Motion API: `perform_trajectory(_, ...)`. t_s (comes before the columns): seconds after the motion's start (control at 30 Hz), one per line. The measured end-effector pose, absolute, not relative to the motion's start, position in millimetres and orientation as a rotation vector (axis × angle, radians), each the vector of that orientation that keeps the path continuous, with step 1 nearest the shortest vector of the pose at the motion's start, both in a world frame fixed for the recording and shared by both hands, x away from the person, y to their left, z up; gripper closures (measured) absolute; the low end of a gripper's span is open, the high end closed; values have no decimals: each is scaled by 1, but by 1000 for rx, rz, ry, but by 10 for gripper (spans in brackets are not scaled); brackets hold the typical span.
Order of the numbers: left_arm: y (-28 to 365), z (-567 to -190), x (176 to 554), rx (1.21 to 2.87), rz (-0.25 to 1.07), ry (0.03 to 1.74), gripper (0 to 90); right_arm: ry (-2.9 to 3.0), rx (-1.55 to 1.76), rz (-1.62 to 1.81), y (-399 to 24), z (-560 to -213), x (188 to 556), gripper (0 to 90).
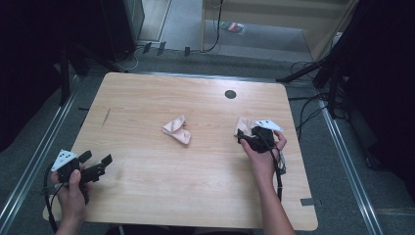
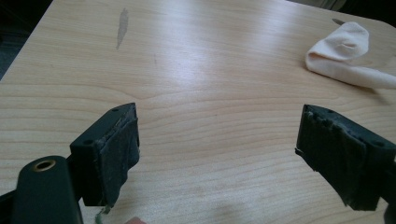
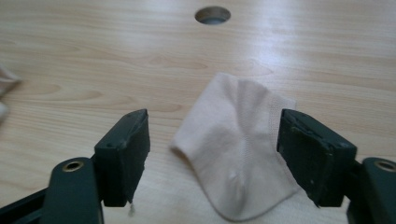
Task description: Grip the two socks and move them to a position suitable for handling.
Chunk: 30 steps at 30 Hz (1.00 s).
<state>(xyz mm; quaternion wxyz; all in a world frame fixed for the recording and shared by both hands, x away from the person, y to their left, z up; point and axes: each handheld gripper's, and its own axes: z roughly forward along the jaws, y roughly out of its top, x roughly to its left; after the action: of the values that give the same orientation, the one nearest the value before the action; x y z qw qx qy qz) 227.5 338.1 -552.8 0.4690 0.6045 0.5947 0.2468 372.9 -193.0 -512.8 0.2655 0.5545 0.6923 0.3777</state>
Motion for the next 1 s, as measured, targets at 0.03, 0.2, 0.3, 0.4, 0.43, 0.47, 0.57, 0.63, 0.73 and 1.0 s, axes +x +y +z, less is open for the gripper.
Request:
perform_trajectory(0.03,338,-553,227,1482,604,1457,139,1852,1528,994,-191,-516,378,218)
perform_trajectory(0.2,338,-553,228,1482,601,1458,139,1861,1610,954,-188,-535,400,214)
perform_trajectory(0.3,339,-553,228,1483,599,1458,139,1871,1634,927,-187,-539,406,214)
perform_trajectory(0.4,338,-553,228,1491,599,1458,139,1853,1647,918,-188,-542,409,259)
perform_trajectory(0.43,338,-553,228,1491,599,1459,139,1851,1640,909,-188,-542,409,275)
perform_trajectory(0.47,338,-553,228,1491,599,1459,139,1852,1631,897,-187,-543,409,298)
perform_trajectory(0.57,338,-553,228,1488,596,1463,139,1854,1593,839,-185,-545,407,365)
perform_trajectory(0.63,338,-553,229,1490,597,1463,140,1828,1601,849,-186,-546,405,451)
perform_trajectory(0.73,338,-553,229,1489,597,1464,140,1798,1597,837,-189,-546,404,640)
perform_trajectory(1.0,339,-553,228,1486,592,1463,139,1802,1634,878,-202,-541,405,799)
